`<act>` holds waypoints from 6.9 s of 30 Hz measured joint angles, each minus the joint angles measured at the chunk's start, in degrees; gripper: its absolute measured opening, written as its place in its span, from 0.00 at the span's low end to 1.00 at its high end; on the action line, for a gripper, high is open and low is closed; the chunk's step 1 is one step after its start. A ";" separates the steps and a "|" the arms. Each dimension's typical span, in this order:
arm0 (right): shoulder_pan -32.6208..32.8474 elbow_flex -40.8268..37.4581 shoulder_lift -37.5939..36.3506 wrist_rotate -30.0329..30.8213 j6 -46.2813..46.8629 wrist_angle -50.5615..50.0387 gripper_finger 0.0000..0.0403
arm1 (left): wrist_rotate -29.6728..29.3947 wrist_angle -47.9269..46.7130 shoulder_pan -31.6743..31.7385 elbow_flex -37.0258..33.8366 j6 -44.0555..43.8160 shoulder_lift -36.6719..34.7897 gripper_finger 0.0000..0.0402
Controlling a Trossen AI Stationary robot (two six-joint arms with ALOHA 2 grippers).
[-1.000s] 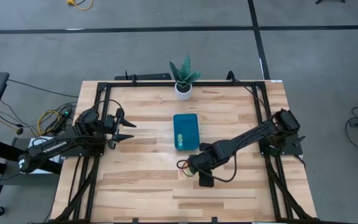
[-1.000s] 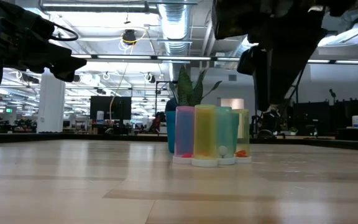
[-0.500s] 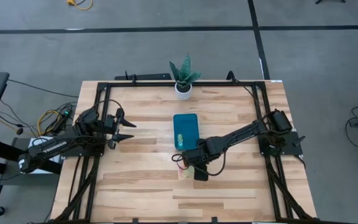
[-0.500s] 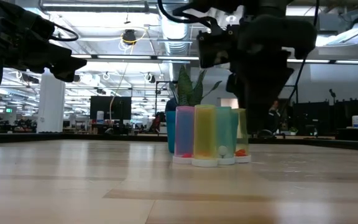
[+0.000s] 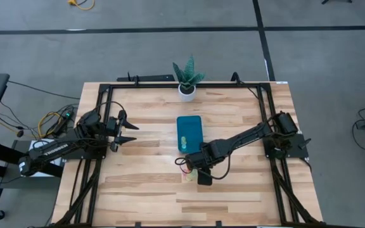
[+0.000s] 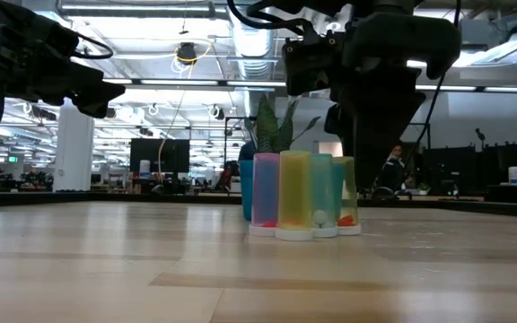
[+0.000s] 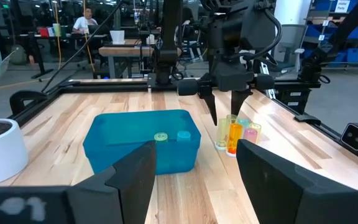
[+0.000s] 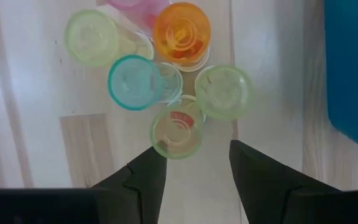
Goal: Pick and place pill bottles into a basket
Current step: Put the yellow pill bottle into the blue container
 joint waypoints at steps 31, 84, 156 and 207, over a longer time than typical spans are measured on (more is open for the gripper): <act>0.00 0.00 -0.01 0.02 0.07 2.36 0.51 | 0.03 -0.02 -0.02 0.00 0.00 0.00 0.53; -10.52 -0.01 -12.69 0.97 -1.34 -7.50 0.26 | 0.05 -0.02 0.00 0.00 0.00 -0.02 0.53; -14.73 1.40 -1.70 3.21 -17.96 -2.58 0.26 | 0.05 -0.02 -0.01 0.00 0.00 0.00 0.53; -14.69 1.38 -1.05 3.65 -17.88 -2.32 0.26 | 0.03 -0.02 0.00 0.00 0.00 0.00 0.53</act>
